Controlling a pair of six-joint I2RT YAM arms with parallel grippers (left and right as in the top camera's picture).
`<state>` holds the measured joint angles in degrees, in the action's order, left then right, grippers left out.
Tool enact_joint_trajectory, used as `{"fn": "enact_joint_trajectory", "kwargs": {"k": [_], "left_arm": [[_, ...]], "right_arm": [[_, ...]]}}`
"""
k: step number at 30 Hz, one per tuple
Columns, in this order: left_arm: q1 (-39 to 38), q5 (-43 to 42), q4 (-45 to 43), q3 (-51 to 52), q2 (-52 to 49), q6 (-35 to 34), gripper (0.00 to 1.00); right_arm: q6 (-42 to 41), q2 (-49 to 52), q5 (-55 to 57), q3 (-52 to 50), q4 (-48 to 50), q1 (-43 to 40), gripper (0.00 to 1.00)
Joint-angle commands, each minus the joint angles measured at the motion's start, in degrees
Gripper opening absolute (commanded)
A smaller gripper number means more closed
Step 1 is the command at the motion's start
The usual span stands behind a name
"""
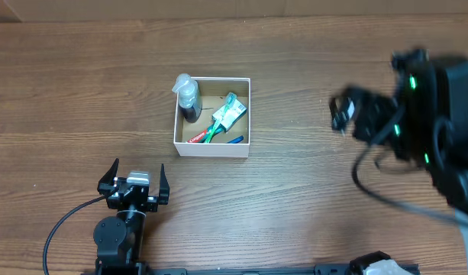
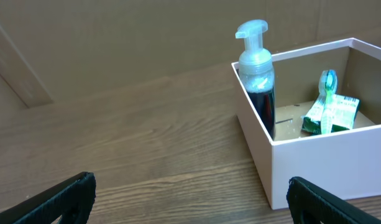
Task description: Pack container
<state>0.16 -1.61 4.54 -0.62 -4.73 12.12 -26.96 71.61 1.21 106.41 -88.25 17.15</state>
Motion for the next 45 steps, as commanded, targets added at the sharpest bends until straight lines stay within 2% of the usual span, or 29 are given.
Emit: {"fn": "enact_joint_trajectory", "kwargs": {"k": [1,4,8,10,11,14,18,22,24,33,45], "left_arm": [[0.6,0.5,-0.1,0.3,0.6,0.6,1.0],[0.6,0.5,-0.1,0.3,0.6,0.6,1.0],[0.6,0.5,-0.1,0.3,0.6,0.6,1.0],[0.6,0.5,-0.1,0.3,0.6,0.6,1.0],[0.6,0.5,-0.1,0.3,0.6,0.6,1.0],[0.6,0.5,-0.1,0.3,0.6,0.6,1.0],[0.6,0.5,-0.1,0.3,0.6,0.6,1.0],[0.6,0.5,-0.1,0.3,0.6,0.6,1.0],[0.6,0.5,-0.1,0.3,0.6,0.6,1.0],[0.6,0.5,-0.1,0.3,0.6,0.6,1.0],[0.6,0.5,-0.1,0.3,0.6,0.6,1.0]], "right_arm": [[0.2,-8.4,1.1,-13.7,0.0,-1.6,1.0],[0.2,-17.1,1.5,-23.9,4.0,-4.7,1.0],[0.7,-27.9,0.1,-36.1,24.2,-9.1,1.0],[5.4,-33.7,-3.1,-43.8,36.2,-9.9,1.0],[11.0,-37.4,-6.6,-49.6,43.4,-10.2,1.0],[18.8,-43.9,-11.6,-61.5,55.4,-10.3,1.0],[19.2,-50.7,-11.6,-77.2,72.9,-10.5,1.0],[19.4,-55.8,-11.6,-89.7,85.9,-10.5,1.0],[19.8,-57.7,-11.3,-93.5,88.6,-10.5,1.0],[19.9,-66.6,-10.3,-100.2,89.2,-11.4,1.0],[19.9,-68.6,-10.0,-106.0,91.7,-11.4,1.0]]}}
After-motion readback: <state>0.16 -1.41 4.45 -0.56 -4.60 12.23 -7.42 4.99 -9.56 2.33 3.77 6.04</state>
